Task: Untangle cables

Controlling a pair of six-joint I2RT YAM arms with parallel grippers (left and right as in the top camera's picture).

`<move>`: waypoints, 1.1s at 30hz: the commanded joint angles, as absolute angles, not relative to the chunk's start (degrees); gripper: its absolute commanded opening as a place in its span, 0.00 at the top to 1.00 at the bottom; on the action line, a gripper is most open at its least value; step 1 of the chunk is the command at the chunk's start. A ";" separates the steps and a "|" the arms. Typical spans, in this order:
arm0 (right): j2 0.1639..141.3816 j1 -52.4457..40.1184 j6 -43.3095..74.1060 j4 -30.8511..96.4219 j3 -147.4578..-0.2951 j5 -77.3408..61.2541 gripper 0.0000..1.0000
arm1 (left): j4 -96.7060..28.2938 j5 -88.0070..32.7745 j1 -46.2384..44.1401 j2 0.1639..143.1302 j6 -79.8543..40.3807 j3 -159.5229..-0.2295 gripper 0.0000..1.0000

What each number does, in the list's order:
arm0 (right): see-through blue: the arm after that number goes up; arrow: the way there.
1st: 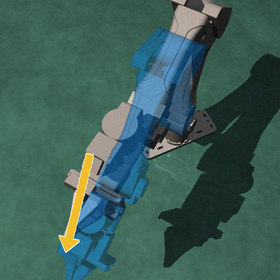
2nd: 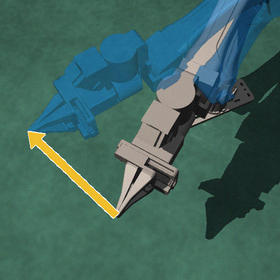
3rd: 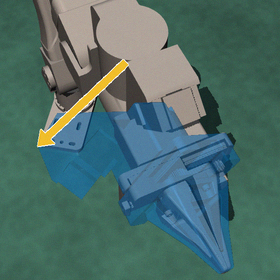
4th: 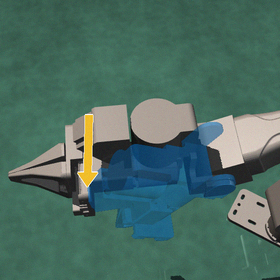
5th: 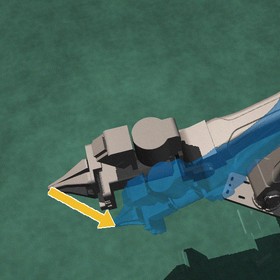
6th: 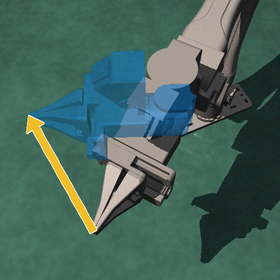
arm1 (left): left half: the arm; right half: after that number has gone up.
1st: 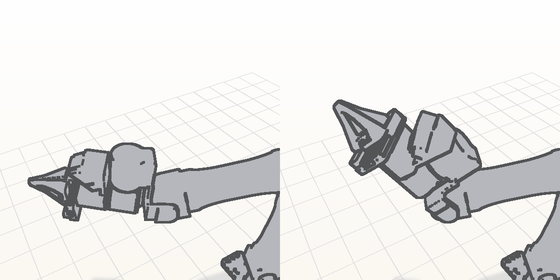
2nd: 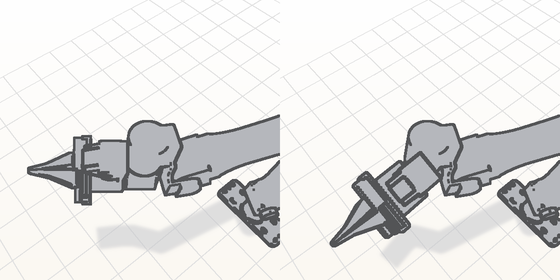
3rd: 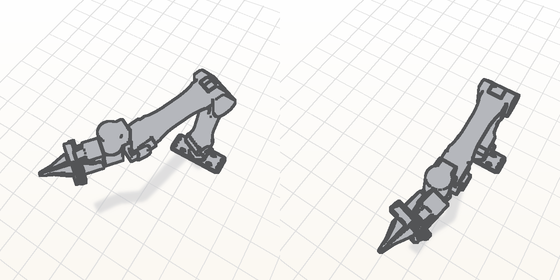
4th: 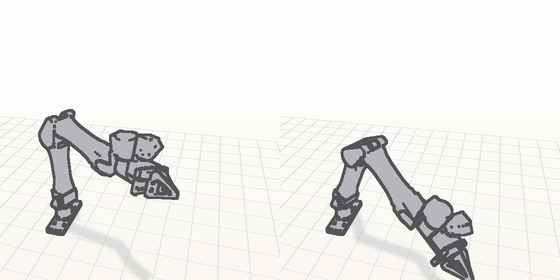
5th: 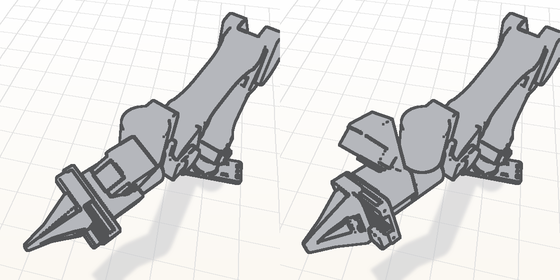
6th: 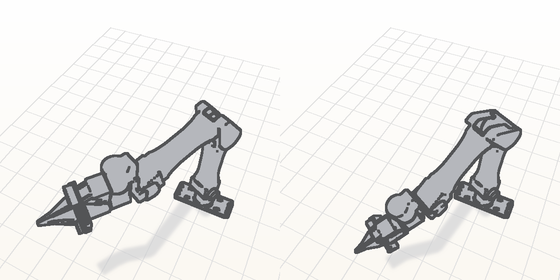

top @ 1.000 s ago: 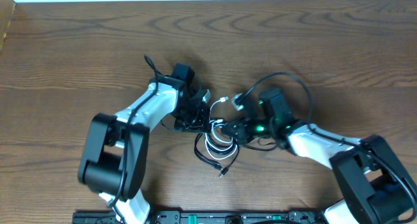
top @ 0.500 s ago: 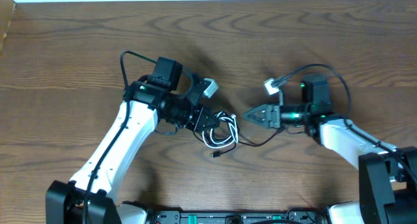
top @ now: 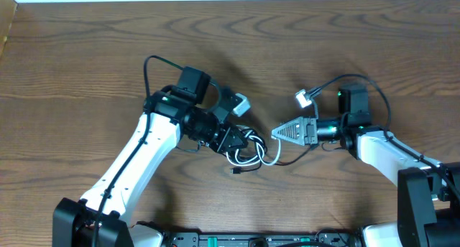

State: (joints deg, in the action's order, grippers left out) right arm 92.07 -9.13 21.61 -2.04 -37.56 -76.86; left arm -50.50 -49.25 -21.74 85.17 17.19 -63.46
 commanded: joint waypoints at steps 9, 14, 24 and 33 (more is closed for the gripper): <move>91.11 -13.65 20.10 14.63 -37.76 -47.66 0.88 | -47.72 -50.33 -22.41 85.03 16.99 -63.83 0.93; 91.11 -13.67 20.38 17.87 -37.76 -39.72 0.79 | -43.97 -50.30 -22.41 85.03 10.74 -63.83 0.93; 91.11 -13.65 23.79 20.82 -37.76 -31.90 0.01 | -41.32 -45.41 -22.41 85.03 0.62 -63.81 0.93; 91.11 -13.65 23.73 20.58 -37.76 -31.38 0.01 | -42.09 -45.36 -22.44 85.03 0.10 -63.81 0.92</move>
